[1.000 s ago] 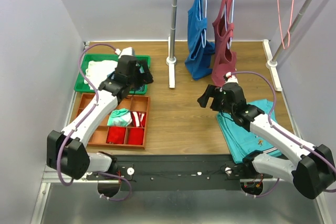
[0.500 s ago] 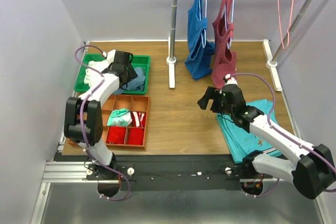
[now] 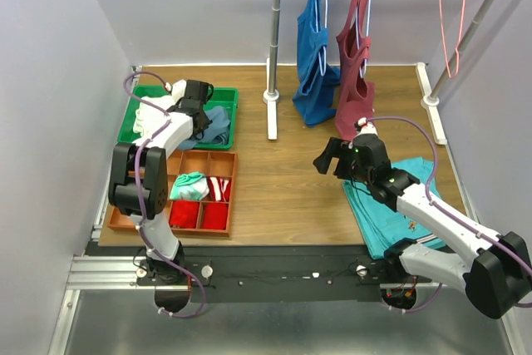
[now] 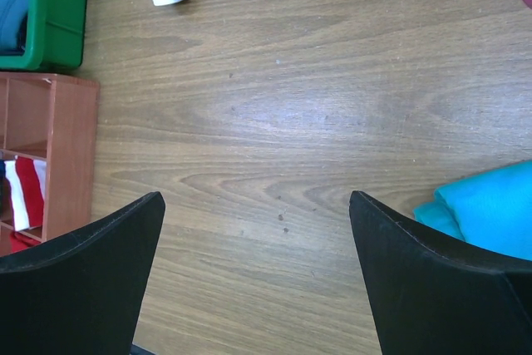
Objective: Place the tank top on the hanger
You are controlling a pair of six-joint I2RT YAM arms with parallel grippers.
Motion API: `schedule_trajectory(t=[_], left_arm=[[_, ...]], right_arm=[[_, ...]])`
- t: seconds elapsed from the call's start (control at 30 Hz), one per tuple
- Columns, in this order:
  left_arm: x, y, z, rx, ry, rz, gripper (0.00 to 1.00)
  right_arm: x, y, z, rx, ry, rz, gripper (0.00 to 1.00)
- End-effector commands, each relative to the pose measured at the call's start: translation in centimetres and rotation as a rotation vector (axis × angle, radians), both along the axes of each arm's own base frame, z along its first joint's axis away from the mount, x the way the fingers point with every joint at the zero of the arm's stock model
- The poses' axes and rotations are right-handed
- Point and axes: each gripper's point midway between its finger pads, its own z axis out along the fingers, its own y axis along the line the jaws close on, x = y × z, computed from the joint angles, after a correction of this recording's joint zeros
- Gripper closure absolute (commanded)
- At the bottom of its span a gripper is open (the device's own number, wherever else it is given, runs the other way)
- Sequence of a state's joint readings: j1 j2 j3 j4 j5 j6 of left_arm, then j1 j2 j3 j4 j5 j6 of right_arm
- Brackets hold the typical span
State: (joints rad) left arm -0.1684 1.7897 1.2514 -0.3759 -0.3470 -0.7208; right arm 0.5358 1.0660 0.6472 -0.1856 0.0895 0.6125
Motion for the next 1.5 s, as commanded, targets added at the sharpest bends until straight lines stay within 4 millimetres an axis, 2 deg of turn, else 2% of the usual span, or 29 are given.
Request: schedule_trajectory(t=[0.0,0.03,0.07,0.13,0.2,0.37,0.5,0.6,0.77,0.8,0.87,0.9,1.0,1.03,1.1,1.13,1.17,1.23,1.27,1.37,1.4,1.43,1.47], left_arm=[[1.3,1.0,8.5,0.029,-0.192,-0.011,1.0],[1.2,1.1,9.4,0.033,-0.205,-0.015,1.0],[0.9,1.4,11.2,0.042,-0.239,-0.026,1.0],[0.7,1.6,13.4,0.045,-0.282,-0.032,1.0],[0.3,2.0,16.4,0.048,-0.354,-0.039,1.0],[-0.6,1.4,23.2,0.039,-0.501,-0.11,1.0],[-1.8,-0.8,29.5,-0.011,-0.648,-0.238,1.0],[-3.7,-2.7,33.1,-0.026,-0.719,-0.313,1.0],[-7.5,-5.9,36.8,-0.014,-0.797,-0.413,1.0],[-8.4,-7.4,37.0,-0.025,-0.796,-0.458,1.0],[-9.7,-8.6,37.5,-0.04,-0.807,-0.495,1.0],[-10.5,-10.3,37.0,-0.064,-0.797,-0.546,1.0],[-12.1,-13.0,36.6,-0.111,-0.789,-0.627,1.0],[-13.1,-14.9,36.7,-0.137,-0.787,-0.68,1.0],[-14.1,-16.7,36.5,-0.163,-0.786,-0.728,1.0],[-15.2,-18.6,36.3,-0.196,-0.779,-0.776,1.0],[-15.6,-19.4,36.1,-0.211,-0.774,-0.794,1.0],[-16.2,-21.1,34.8,-0.243,-0.746,-0.828,1.0],[-16.5,-22.1,33.8,-0.251,-0.722,-0.852,1.0],[-15.9,-23.0,28.9,-0.251,-0.62,-0.837,1.0],[-15.7,-23.1,26.1,-0.24,-0.576,-0.836,0.99],[-15.6,-23.3,24.4,-0.236,-0.547,-0.834,0.93],[-15.4,-23.7,22.3,-0.246,-0.503,-0.83,0.81]], right_arm=[[-0.4,-0.4,0.4,-0.017,0.003,-0.009,0.0],[-0.3,-0.5,0.6,-0.017,-0.002,-0.012,0.0],[-0.3,-0.6,0.7,-0.021,-0.005,-0.016,0.0],[-0.2,-0.7,1.3,-0.016,-0.02,-0.024,0.0],[-0.1,-0.6,1.6,-0.008,-0.028,-0.024,0.0],[0.2,-0.5,2.3,-0.01,-0.032,-0.024,0.0],[0.7,-0.6,4.0,-0.012,-0.069,-0.031,0.0],[1.4,-0.7,5.8,-0.021,-0.104,-0.045,0.0],[2.1,-1.1,8.5,-0.032,-0.151,-0.065,0.0],[2.3,-1.1,9.6,-0.028,-0.174,-0.066,0.0],[2.3,-1.4,10.7,-0.025,-0.193,-0.076,0.0],[2.3,-1.5,11.2,-0.02,-0.202,-0.082,0.0],[2.1,-1.4,13.0,0.004,-0.237,-0.075,0.0],[2.0,-1.4,13.5,0.015,-0.249,-0.075,0.0],[1.9,-1.4,13.8,0.021,-0.251,-0.073,0.0],[1.8,-1.5,13.8,0.021,-0.247,-0.075,0.0],[1.7,-1.6,13.7,0.022,-0.246,-0.079,0.0],[1.4,-1.7,13.4,0.027,-0.235,-0.083,0.0],[1.2,-1.7,12.9,0.029,-0.228,-0.082,0.0],[0.7,-1.5,11.6,0.043,-0.192,-0.076,0.0],[0.3,-1.6,10.3,0.039,-0.165,-0.072,0.0],[0.1,-1.4,9.7,0.054,-0.152,-0.07,0.0],[-0.2,-1.0,8.9,0.065,-0.13,-0.048,0.0]])
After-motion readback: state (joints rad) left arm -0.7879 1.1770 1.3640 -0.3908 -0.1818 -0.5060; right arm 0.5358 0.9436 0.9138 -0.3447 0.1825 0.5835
